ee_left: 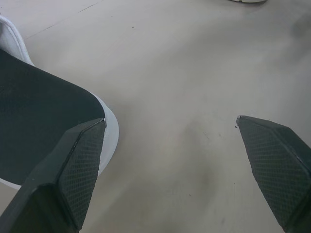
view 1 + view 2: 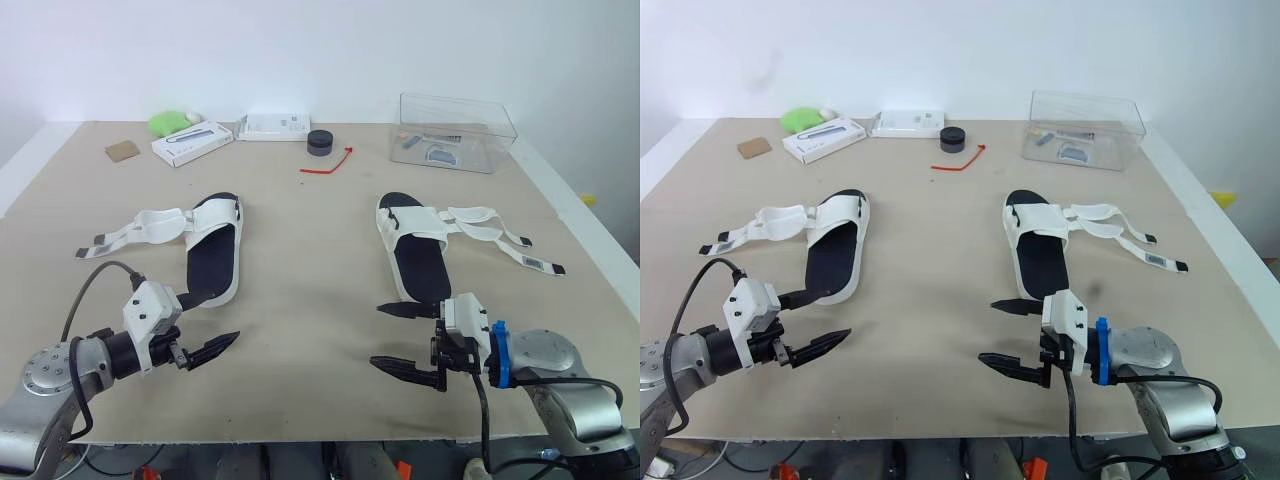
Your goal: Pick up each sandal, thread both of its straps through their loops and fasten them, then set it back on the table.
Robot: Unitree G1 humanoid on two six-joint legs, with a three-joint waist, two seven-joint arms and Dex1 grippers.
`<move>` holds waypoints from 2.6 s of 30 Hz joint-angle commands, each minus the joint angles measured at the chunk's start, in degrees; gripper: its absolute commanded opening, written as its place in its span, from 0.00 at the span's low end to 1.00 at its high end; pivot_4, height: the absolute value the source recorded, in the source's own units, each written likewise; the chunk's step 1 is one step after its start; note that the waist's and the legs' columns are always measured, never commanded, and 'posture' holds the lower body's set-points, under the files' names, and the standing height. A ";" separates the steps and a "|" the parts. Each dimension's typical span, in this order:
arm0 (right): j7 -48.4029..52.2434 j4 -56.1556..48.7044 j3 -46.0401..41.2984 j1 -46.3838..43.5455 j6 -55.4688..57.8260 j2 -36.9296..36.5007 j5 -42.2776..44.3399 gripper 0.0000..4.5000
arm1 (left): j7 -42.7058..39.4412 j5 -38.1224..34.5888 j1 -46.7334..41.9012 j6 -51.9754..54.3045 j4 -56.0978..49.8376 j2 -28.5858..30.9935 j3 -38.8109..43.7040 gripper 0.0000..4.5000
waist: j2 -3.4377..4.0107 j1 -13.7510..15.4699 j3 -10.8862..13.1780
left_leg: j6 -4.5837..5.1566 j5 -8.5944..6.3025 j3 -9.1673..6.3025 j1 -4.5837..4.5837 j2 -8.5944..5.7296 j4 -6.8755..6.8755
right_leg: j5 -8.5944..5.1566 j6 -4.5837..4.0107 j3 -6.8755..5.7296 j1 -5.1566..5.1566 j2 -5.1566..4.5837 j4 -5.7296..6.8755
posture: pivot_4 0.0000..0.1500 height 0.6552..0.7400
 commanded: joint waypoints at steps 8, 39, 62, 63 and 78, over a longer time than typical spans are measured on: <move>-1.51 0.15 -4.78 0.22 -0.44 0.09 1.88 1.00 | -3.00 -0.64 -1.34 -2.73 1.12 0.86 0.53 0.99 | 0.00 0.00 0.00 | 0.00 0.00 -0.02 0.01 0.02 0.00 | 0.00 -0.02 0.00 0.00 0.04 0.01 | 1.00 1.00; -44.61 0.98 -4.82 -21.47 31.11 15.95 -1.09 1.00 | -3.79 -3.30 -22.57 3.28 -0.24 -8.16 -18.43 0.99 | 0.02 -0.16 -0.01 | -0.01 0.04 0.00 -0.16 -0.03 0.00 | 0.22 -0.21 0.20 -0.11 0.13 0.02 | 1.00 1.00; -51.28 10.14 -6.11 -25.86 29.72 20.19 -6.46 1.00 | 3.70 -0.34 -25.25 -0.32 4.28 -12.48 -15.88 0.99 | 0.02 -0.21 -0.01 | 0.00 0.04 0.06 -0.14 -0.07 0.03 | 0.16 0.07 0.25 -0.09 0.09 0.00 | 1.00 1.00; -51.27 10.71 -5.99 -26.06 29.04 20.43 -6.85 1.00 | 4.01 -0.32 -25.13 -0.29 4.05 -12.73 -16.02 0.99 | 0.02 -0.20 -0.01 | 0.00 0.04 0.04 -0.16 -0.06 0.03 | 0.16 0.06 0.23 -0.09 0.09 0.00 | 1.00 1.00; -53.00 16.41 -4.73 -26.97 20.79 24.83 -12.88 0.45 | 6.61 1.90 -24.08 -0.63 4.31 -14.10 -16.53 1.00 | 0.02 -0.21 -0.01 | 0.00 0.04 0.03 -0.19 -0.07 0.02 | 0.28 -0.13 0.21 -0.11 0.06 -0.02 | 1.00 1.00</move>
